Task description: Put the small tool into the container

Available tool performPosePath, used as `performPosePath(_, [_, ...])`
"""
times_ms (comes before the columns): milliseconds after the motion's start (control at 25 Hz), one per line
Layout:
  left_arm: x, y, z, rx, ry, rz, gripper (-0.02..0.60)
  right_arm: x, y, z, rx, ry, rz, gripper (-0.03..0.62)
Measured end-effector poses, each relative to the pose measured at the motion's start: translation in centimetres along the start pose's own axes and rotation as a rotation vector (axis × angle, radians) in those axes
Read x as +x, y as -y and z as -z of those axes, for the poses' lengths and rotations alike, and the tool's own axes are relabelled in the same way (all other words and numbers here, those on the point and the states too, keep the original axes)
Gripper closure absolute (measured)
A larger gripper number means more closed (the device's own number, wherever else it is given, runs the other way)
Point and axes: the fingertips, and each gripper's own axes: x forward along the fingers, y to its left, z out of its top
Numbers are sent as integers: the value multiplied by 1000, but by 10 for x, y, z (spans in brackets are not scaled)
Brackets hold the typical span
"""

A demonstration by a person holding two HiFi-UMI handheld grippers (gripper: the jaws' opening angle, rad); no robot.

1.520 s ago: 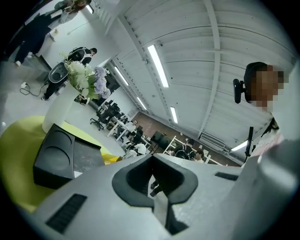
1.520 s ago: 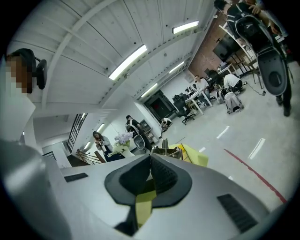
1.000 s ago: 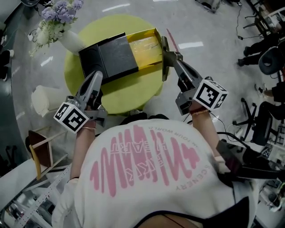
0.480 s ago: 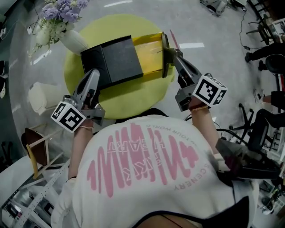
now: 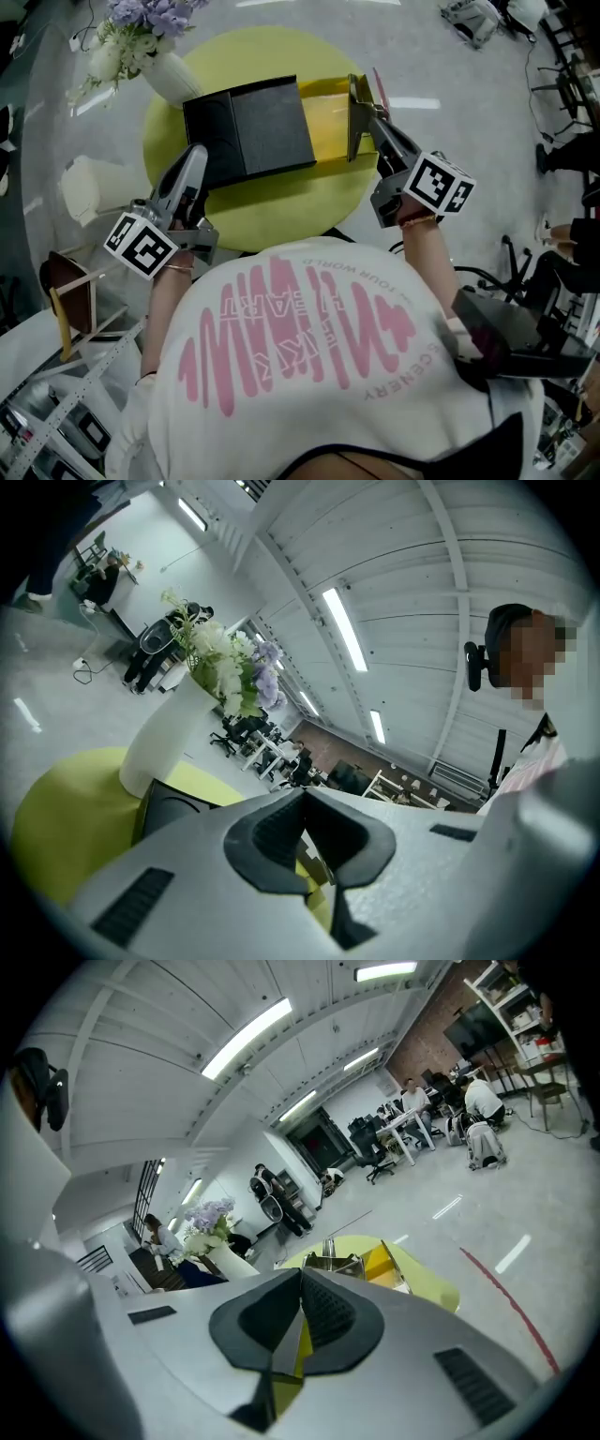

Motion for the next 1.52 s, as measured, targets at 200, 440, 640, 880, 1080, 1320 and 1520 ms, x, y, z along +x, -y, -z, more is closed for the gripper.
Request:
performPosePath(200, [-10, -13, -6, -1, 20, -38, 574, 18, 5, 6, -12, -32, 6, 583])
performPosePath(440, [-13, -19, -10, -3, 26, -48, 574, 30, 10, 17, -15, -73, 32, 583])
performPosePath(640, [-19, -22, -12, -1, 38, -62, 574, 38, 12, 25, -27, -100, 41, 583])
performPosePath(880, [-25, -29, -14, -7, 50, -77, 574, 46, 10, 33, -39, -142, 47, 583])
performPosePath(1080, [-27, -29, -16, -6, 60, -77, 574, 49, 12, 36, -39, -167, 52, 583])
performPosePath(1320, [-33, -33, -16, -4, 57, -95, 574, 57, 15, 39, -46, -188, 66, 583])
performPosePath(1520, [-37, -35, -14, -13, 60, -107, 574, 61, 14, 39, -52, -194, 69, 583])
